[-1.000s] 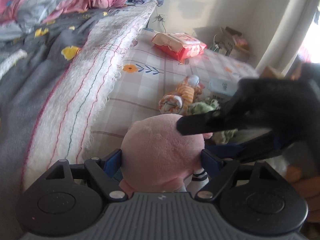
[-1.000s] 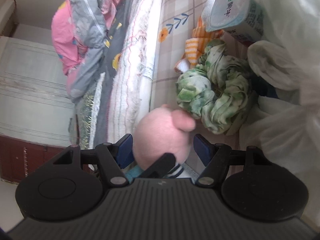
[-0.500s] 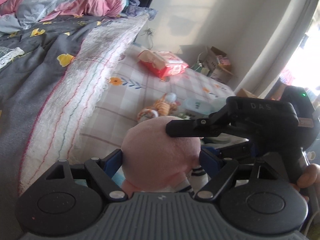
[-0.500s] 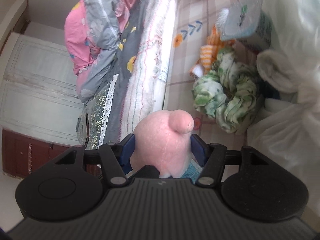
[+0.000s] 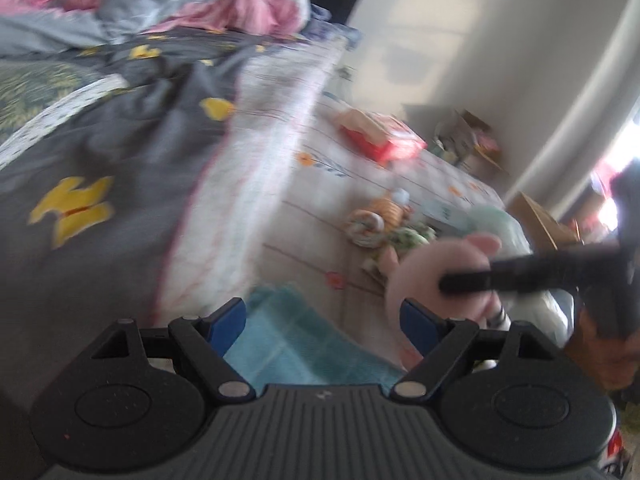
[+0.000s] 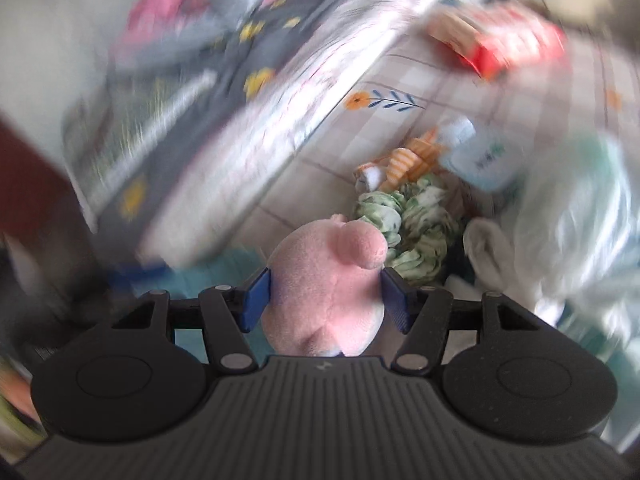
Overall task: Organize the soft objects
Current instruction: 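Lift the pink plush toy off the pile with the right gripper, then carry the plush toy with the right gripper into the cardboard box, then open the right gripper and withdraw it toward the light blue towel, then grasp the edge of the light blue towel with the right gripper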
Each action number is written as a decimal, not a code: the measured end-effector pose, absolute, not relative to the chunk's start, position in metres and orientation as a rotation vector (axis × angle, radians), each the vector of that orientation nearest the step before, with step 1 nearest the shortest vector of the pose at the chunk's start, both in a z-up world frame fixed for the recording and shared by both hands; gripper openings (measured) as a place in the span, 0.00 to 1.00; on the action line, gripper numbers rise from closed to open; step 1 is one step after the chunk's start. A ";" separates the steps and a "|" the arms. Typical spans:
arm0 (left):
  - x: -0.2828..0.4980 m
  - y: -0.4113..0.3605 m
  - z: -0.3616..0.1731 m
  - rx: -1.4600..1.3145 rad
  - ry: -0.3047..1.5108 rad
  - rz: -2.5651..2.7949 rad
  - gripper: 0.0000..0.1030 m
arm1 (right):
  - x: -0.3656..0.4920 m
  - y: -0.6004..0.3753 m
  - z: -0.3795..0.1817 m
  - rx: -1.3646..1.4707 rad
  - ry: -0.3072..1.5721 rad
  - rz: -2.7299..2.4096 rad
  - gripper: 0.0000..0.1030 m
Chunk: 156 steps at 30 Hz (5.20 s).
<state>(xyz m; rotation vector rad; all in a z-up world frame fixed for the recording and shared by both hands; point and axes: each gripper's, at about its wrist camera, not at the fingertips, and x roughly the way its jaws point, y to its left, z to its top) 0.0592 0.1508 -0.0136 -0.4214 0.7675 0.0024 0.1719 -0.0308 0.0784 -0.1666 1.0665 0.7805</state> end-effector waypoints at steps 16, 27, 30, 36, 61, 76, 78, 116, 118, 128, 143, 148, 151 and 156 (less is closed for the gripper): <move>0.035 0.160 -0.006 -0.456 0.726 0.000 0.82 | 0.129 -0.016 0.085 0.018 1.057 1.010 0.72; 0.033 0.148 -0.011 -0.432 0.764 -0.096 0.84 | 0.147 -0.061 0.036 0.656 1.169 1.064 0.71; 0.037 0.138 -0.019 -0.419 0.805 -0.136 0.85 | 0.148 -0.060 0.035 0.662 1.168 1.061 0.71; 0.049 0.125 -0.034 -0.394 0.866 -0.133 0.84 | 0.154 -0.067 0.040 0.649 1.151 1.031 0.72; 0.053 0.118 -0.027 -0.437 0.859 -0.199 0.74 | 0.151 -0.046 0.020 0.456 1.265 0.901 0.78; 0.070 0.039 0.064 -0.236 0.644 -0.333 0.72 | 0.133 -0.148 0.116 0.536 0.973 0.867 0.76; 0.079 0.016 0.073 -0.201 0.632 -0.370 0.72 | 0.134 -0.172 0.124 0.558 0.934 0.840 0.76; 0.269 -0.251 -0.009 -0.127 1.024 -0.662 0.79 | 0.286 -0.428 0.005 0.279 1.136 0.292 0.76; 0.263 -0.243 0.000 -0.119 0.994 -0.657 0.79 | 0.285 -0.427 0.009 0.286 1.140 0.280 0.76; 0.228 -0.168 0.048 -0.206 0.862 -0.615 0.84 | 0.254 -0.447 0.050 0.406 0.979 0.244 0.76; 0.076 0.056 0.050 -0.317 0.791 -0.128 0.87 | 0.173 -0.321 0.110 0.590 0.900 0.643 0.76; 0.034 0.092 0.025 -0.360 0.814 -0.020 0.86 | 0.159 -0.219 0.110 0.546 1.001 0.874 0.75; 0.015 0.103 0.005 -0.344 0.853 0.047 0.81 | 0.150 -0.159 0.094 0.507 1.110 0.967 0.72; 0.007 0.119 -0.033 -0.399 0.926 0.081 0.69 | 0.137 -0.088 0.056 0.383 1.212 0.973 0.59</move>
